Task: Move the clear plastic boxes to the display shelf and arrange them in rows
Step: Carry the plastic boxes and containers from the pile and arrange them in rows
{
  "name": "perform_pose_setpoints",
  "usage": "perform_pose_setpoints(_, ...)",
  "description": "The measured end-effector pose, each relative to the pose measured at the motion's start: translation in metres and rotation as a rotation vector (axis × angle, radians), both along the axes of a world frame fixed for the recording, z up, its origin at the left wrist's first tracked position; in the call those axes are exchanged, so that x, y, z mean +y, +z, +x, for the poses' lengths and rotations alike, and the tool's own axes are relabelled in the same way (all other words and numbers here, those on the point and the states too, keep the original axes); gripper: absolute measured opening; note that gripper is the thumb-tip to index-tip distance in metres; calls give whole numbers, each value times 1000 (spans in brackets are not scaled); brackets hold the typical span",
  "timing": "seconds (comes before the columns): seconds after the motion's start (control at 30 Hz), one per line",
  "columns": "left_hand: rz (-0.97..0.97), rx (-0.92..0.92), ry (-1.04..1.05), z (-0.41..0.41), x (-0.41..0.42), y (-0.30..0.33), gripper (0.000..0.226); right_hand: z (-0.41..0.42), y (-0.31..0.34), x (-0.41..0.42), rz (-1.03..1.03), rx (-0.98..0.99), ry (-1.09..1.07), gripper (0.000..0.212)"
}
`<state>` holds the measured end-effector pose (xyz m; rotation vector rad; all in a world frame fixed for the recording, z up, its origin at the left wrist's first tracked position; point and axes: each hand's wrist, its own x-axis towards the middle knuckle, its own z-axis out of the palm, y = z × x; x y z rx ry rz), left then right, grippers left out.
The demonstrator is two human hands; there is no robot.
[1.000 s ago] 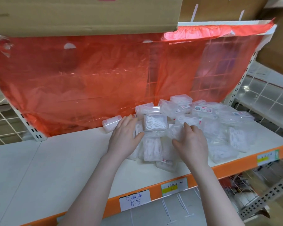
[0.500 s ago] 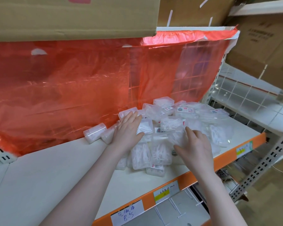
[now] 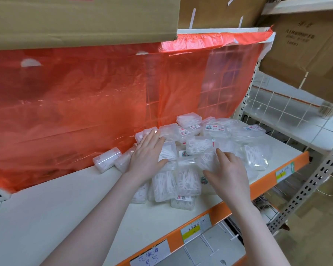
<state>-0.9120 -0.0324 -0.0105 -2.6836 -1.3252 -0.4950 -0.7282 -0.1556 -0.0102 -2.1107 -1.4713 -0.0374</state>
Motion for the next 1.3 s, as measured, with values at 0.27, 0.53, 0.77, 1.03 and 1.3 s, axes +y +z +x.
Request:
perform_pose_setpoints(0.27, 2, 14, -2, -5, -2, -4, 66, -1, -4, 2, -7, 8, 22, 68)
perform_pose_setpoints(0.53, 182, -36, 88, -13, -2, -14, 66, 3, -7, -1, -17, 19, 21, 69)
perform_pose_setpoints(0.77, 249, -35, 11, -17, -1, -14, 71, 3, -8, 0, -17, 31, 47, 68)
perform_pose_setpoints(1.03, 198, 44, -4, -28, 1, -8, 72, 1, -9, 2, -32, 30, 55, 64)
perform_pose_setpoints(1.3, 197, 90, 50, -32, 0, -6, 72, 1, -10, -1, -44, 35, 61, 66)
